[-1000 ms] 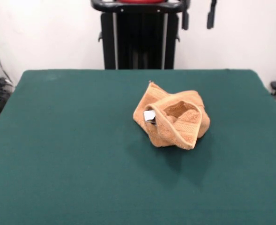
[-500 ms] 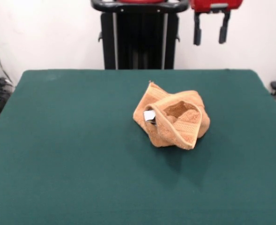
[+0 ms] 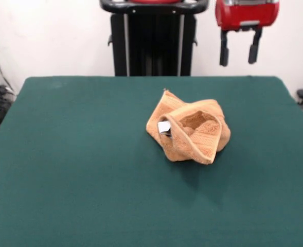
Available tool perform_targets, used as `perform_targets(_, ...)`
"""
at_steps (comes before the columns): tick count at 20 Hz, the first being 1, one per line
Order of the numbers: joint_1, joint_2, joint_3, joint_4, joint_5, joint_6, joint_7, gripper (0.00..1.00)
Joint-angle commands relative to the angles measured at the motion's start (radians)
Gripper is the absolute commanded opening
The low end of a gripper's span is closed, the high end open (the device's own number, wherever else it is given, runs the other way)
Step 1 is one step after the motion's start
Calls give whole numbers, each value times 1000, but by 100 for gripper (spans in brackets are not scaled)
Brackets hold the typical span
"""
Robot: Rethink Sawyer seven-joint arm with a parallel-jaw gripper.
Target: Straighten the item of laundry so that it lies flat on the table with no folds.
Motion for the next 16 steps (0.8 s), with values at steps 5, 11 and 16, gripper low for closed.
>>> perform_targets(5,-15,141,15,-125,-41,46,25,100)
perform_targets(11,-49,171,28,-134,-49,20,-2,100)
perform_targets(16,-79,173,50,-122,-53,6,-24,100)
